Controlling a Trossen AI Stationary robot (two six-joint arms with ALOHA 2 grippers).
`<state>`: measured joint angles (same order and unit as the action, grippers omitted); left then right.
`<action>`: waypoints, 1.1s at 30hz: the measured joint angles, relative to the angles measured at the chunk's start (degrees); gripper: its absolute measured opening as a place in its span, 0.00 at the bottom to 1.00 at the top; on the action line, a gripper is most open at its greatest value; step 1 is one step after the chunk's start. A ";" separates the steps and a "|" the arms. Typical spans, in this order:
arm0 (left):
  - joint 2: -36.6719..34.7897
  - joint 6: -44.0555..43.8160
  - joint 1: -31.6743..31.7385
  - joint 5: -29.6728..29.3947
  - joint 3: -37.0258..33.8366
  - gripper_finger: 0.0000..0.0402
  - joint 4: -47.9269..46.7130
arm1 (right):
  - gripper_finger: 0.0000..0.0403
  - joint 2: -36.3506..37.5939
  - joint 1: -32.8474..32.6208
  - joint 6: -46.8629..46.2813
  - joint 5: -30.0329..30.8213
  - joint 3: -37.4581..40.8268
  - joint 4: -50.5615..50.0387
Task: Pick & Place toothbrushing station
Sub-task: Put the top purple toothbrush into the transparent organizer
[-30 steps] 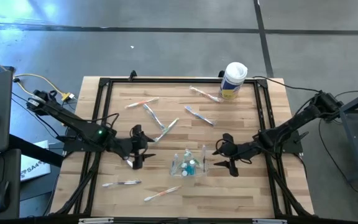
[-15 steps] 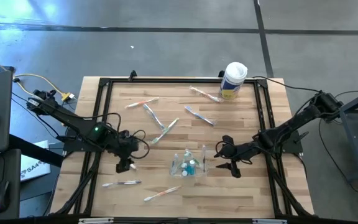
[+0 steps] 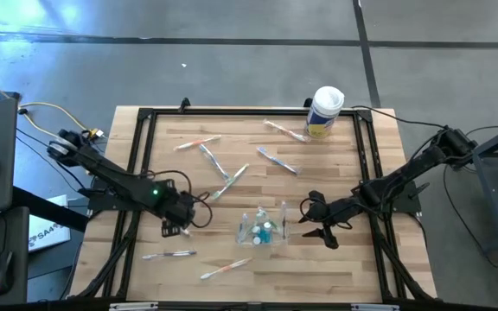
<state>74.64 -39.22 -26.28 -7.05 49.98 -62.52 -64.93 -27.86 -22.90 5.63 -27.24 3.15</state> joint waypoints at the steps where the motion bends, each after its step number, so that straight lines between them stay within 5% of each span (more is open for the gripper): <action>1: 0.82 -0.02 0.00 -1.20 0.00 0.71 -0.14 | 0.53 0.00 0.00 0.00 0.00 0.00 0.01; 9: 6.86 -2.13 0.00 -1.97 0.00 0.71 0.51 | 0.53 0.00 0.00 0.00 -0.22 0.00 0.06; 22: 8.47 1.75 0.00 11.04 -0.02 0.71 2.60 | 0.53 0.00 -0.01 0.02 -0.24 0.00 0.06; 33: 8.47 10.01 -0.02 8.20 -1.49 0.71 3.13 | 0.53 0.00 -0.01 0.02 -0.26 0.00 0.78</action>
<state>83.11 -29.21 -26.30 1.15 48.49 -59.40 -64.93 -27.87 -22.87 5.37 -27.24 3.93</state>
